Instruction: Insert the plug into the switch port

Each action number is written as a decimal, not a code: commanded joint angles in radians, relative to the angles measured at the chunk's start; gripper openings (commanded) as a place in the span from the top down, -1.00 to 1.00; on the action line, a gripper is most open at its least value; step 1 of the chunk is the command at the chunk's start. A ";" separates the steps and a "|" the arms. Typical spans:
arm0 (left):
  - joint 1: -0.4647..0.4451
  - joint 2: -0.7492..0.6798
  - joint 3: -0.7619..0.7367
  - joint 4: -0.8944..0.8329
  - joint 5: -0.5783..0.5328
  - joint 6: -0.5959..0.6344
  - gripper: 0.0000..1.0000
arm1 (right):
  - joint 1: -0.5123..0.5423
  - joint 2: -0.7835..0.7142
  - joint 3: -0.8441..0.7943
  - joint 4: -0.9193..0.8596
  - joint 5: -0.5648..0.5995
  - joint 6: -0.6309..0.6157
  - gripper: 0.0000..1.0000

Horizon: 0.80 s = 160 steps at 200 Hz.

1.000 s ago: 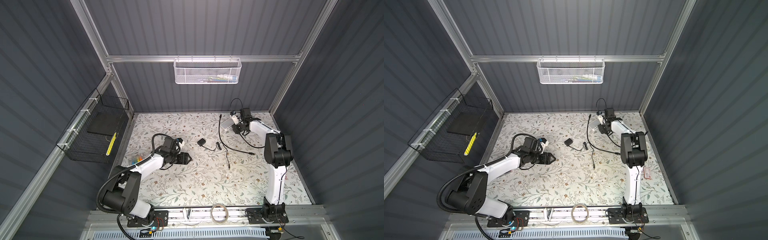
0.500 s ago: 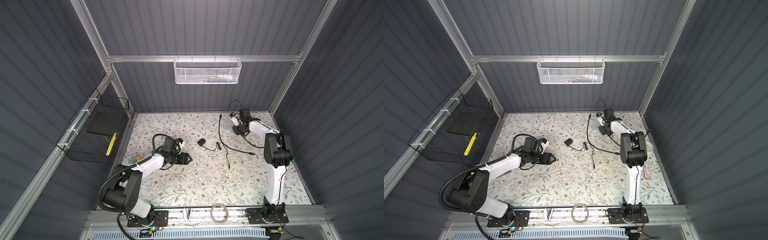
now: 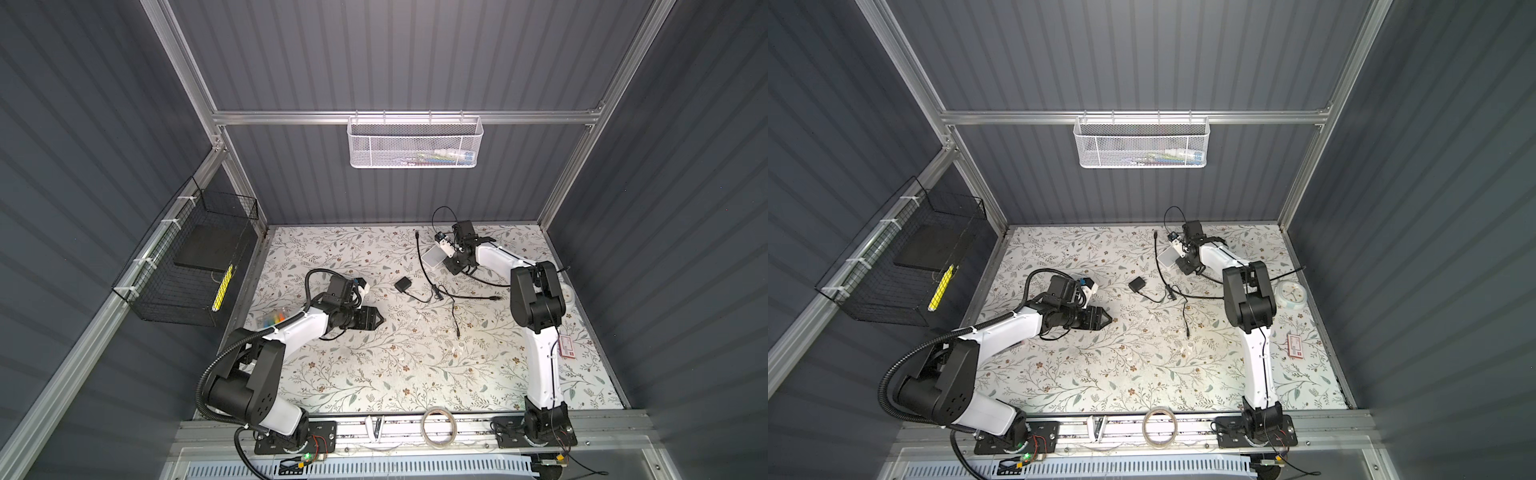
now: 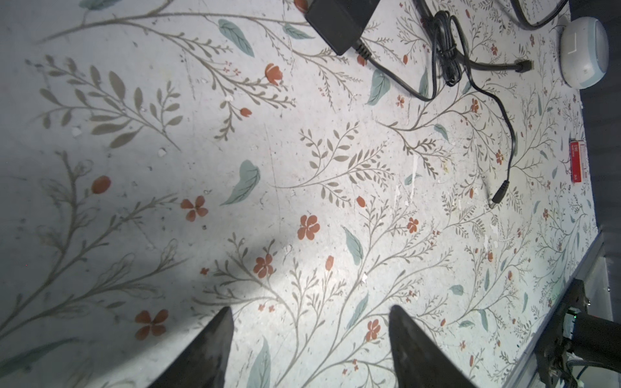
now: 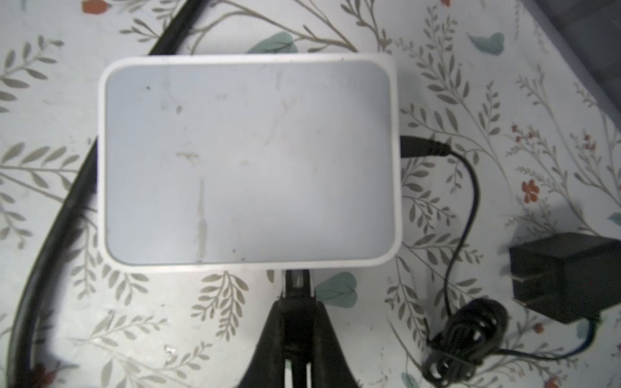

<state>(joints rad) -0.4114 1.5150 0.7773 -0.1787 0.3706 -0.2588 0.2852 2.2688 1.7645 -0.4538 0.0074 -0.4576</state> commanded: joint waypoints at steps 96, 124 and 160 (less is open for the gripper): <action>0.003 -0.005 -0.023 0.008 -0.004 0.000 -0.46 | 0.063 0.143 0.267 -0.227 0.018 0.016 0.77; 0.003 0.001 -0.020 0.009 -0.001 0.000 -0.46 | 0.065 0.233 0.439 -0.363 0.025 0.057 0.76; 0.003 -0.007 -0.023 0.005 -0.008 0.003 -0.46 | 0.073 0.306 0.575 -0.482 0.008 0.098 0.75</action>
<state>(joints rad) -0.4114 1.5150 0.7570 -0.1749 0.3668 -0.2588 0.3290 2.5397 2.2776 -0.8139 0.0486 -0.4068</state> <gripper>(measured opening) 0.728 0.127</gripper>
